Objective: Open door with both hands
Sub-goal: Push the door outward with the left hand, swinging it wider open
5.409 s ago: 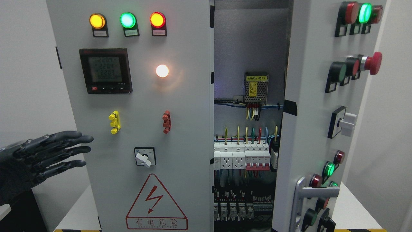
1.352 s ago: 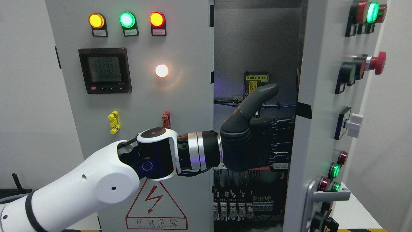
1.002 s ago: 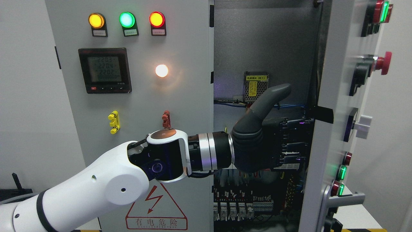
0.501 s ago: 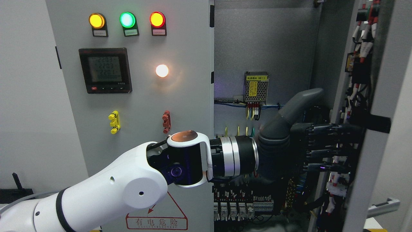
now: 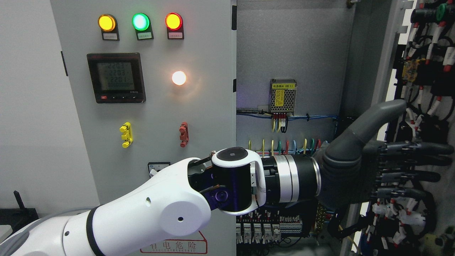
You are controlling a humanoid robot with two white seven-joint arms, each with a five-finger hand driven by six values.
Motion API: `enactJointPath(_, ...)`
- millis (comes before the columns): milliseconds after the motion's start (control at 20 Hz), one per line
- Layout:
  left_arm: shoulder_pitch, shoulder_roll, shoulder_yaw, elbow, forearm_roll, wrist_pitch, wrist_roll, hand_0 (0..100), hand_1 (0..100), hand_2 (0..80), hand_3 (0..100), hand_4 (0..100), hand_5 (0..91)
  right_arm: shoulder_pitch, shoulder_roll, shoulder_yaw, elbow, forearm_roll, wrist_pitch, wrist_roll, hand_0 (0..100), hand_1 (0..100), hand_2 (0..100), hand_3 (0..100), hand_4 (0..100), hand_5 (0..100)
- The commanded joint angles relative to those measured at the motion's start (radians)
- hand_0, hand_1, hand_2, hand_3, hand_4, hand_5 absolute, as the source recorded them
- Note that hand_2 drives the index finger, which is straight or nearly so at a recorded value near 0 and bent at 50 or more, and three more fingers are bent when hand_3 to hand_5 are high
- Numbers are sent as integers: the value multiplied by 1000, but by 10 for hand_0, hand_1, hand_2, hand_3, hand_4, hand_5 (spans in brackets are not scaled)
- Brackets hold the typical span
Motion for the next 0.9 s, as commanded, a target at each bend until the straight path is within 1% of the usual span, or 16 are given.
enactJointPath(0,-15,-148,-4,7,-23,-1,16,0,0,0,0,31,0,0,1,0,1,0,-2,1,107,0,0,0,0,0)
enactJointPath(250,-38,-201,-7,82,-27,-1,16,0,0,0,0,31,0,0,1,0,1,0,0,1,107,0,0,0,0,0)
enactJointPath(551,-48,-220,-11,134,-28,-15,19,0,0,0,0,31,0,0,-1,0,-1,0,0,1,107,0,0,0,0,0)
enactJointPath(851,-51,-229,-13,184,-28,-29,42,0,0,0,0,31,0,0,-1,0,1,0,0,1,107,0,0,0,0,0)
